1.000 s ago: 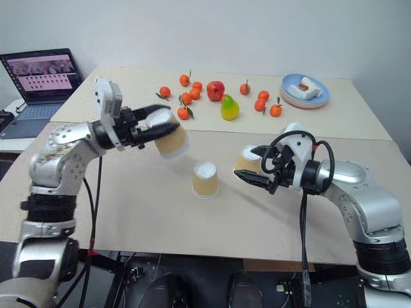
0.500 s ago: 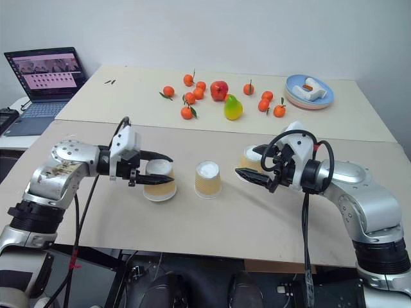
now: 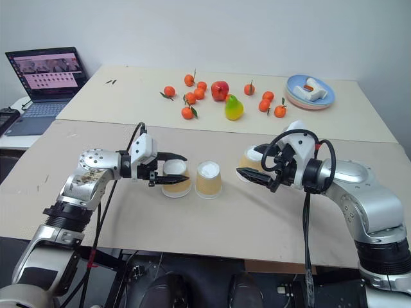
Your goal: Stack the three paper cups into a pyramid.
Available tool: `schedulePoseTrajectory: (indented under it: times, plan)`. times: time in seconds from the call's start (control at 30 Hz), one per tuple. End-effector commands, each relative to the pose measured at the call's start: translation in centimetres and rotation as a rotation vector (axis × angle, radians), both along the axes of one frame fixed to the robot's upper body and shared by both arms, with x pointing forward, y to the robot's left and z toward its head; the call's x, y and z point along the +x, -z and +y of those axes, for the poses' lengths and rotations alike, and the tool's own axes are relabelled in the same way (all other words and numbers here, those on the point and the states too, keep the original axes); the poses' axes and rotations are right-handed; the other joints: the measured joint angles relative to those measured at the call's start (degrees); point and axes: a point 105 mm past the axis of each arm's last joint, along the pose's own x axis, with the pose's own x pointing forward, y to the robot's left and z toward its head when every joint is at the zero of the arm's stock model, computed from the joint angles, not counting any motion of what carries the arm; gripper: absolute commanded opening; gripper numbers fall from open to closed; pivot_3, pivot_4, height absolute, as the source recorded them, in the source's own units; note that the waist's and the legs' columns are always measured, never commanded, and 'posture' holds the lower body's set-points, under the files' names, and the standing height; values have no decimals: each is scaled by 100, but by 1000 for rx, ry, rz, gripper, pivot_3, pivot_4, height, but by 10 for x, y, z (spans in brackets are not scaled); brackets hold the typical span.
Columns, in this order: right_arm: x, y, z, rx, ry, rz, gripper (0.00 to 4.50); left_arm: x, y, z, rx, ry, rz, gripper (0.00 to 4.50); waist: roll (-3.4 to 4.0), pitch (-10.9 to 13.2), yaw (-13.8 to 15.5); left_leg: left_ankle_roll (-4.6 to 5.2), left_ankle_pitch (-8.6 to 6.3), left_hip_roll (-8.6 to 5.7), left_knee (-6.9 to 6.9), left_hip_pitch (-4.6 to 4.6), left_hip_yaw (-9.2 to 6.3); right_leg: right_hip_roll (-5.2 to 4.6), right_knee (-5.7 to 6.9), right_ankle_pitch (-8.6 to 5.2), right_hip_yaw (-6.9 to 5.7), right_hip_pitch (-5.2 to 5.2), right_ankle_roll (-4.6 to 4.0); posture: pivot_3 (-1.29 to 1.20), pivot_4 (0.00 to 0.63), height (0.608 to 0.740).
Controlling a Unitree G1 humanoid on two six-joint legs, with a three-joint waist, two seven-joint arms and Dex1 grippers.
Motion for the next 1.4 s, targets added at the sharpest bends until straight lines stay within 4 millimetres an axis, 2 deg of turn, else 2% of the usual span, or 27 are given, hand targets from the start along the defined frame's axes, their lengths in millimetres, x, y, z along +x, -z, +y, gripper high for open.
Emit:
schedulePoseTrajectory:
  times: [0.03, 0.23, 0.3, 0.33, 0.37, 0.4, 0.5, 0.67, 0.87, 1.0, 1.13, 1.23, 1.3, 1.4]
  plan:
    - [-3, -17, -4, -2, 14, -66, 4500, -1, -5, -7, 1, 24, -19, 2442, 0, 0, 2, 0, 0, 0, 0, 0, 0, 0, 0, 0, 0, 0, 0, 0, 150, 663]
    - [-2, -17, -4, 2, 16, -72, 4500, -2, -6, -12, -3, 33, -21, 2442, 0, 0, -1, 0, 0, 0, -1, -1, 0, 0, -1, 0, 0, -1, 0, 0, 150, 663]
    - [-2, -18, -4, 2, 15, -73, 4500, -1, -6, -12, -5, 30, -23, 3434, 0, 0, -2, 0, 0, 0, -1, 0, 0, 0, 0, 0, 0, 0, 0, 0, 150, 663]
    - [-2, -17, -4, 1, 14, -72, 4500, -1, -6, -12, -7, 29, -22, 3657, 0, 0, -2, 0, 0, 0, -1, 0, 0, 0, 0, 0, 0, 0, 0, 0, 150, 663]
    - [-2, -17, -4, 1, 13, -71, 4500, -1, -7, -12, -8, 29, -21, 4177, 0, 0, -3, 0, 0, 0, -1, 0, 0, 0, 0, 0, 0, -1, 0, 0, 150, 663]
    - [-2, -17, -4, -1, 13, -71, 4500, -1, -7, -12, -9, 27, -25, 4445, 0, 0, -5, 0, 0, 0, 0, -1, 0, 0, 0, 0, 0, -2, 0, 0, 150, 663]
    - [-2, -16, -3, 1, 10, -70, 4500, -1, -15, -11, -31, 25, -28, 4483, 0, 0, -8, 0, 0, 1, -1, -2, 1, 1, 0, 0, 0, -4, 0, 0, 150, 663]
    - [-1, -16, -3, 6, 6, -68, 4500, -5, -40, -8, -70, 33, -39, 4483, 0, 0, -9, 0, 0, 1, -1, -4, 0, 1, 0, 0, 0, -4, 0, 0, 150, 663]
    - [2, -15, -1, 10, -5, -63, 4500, -30, -75, -2, -110, 99, 27, 4483, 0, 1, -19, 0, 0, 2, -4, -2, 0, 2, -1, 0, 3, -5, 1, 0, 150, 663]
    - [3, -15, -1, 12, -8, -63, 4500, -34, -96, 7, -174, 67, 60, 4483, 1, 1, -19, 0, 0, 4, -3, 4, 0, 3, 0, -1, 4, -1, 1, 0, 150, 663]
    - [6, -10, -14, -15, 31, -49, 4500, -19, -119, 26, -290, -71, 52, 4483, 0, 1, -14, 0, 0, 3, -3, 2, 0, 3, 0, -1, 5, -2, 2, 0, 150, 663]
    - [7, -2, -39, -59, 80, -10, 4500, -15, -118, 49, -286, -168, 44, 4483, 0, 1, -6, 0, 0, 0, -5, 1, 0, 1, -2, -1, 4, -1, 2, 0, 150, 663]
    - [9, 1, -51, -73, 97, 5, 4500, -18, -115, 52, -265, -170, 47, 4483, 0, 1, -15, 0, 0, -1, -7, 2, 2, 2, -4, -1, 5, -2, 2, 0, 150, 663]
    - [17, 5, -61, -89, 97, 18, 4500, -26, -113, 46, -242, -131, 59, 4483, -1, 2, -11, 0, 0, 0, -5, 4, 3, 1, 0, -1, 4, -1, 3, 0, 150, 663]
